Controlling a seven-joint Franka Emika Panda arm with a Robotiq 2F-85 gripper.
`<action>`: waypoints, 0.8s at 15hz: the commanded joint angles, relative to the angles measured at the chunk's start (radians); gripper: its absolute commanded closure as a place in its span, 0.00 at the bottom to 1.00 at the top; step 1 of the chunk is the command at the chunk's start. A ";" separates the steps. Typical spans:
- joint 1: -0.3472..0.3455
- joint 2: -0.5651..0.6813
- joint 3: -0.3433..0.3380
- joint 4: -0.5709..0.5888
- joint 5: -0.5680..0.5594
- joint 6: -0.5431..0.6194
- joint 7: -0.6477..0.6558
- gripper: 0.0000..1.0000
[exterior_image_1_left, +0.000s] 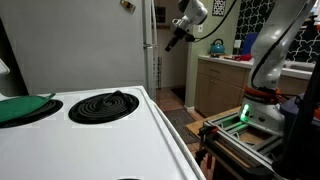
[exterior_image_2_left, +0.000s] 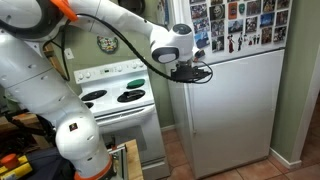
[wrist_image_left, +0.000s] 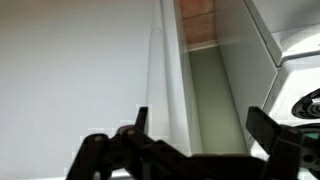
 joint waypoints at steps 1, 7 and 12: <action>-0.028 0.049 0.017 0.028 0.121 -0.011 -0.165 0.00; -0.070 0.105 0.051 0.065 0.278 -0.024 -0.352 0.00; -0.102 0.144 0.083 0.095 0.385 -0.031 -0.481 0.00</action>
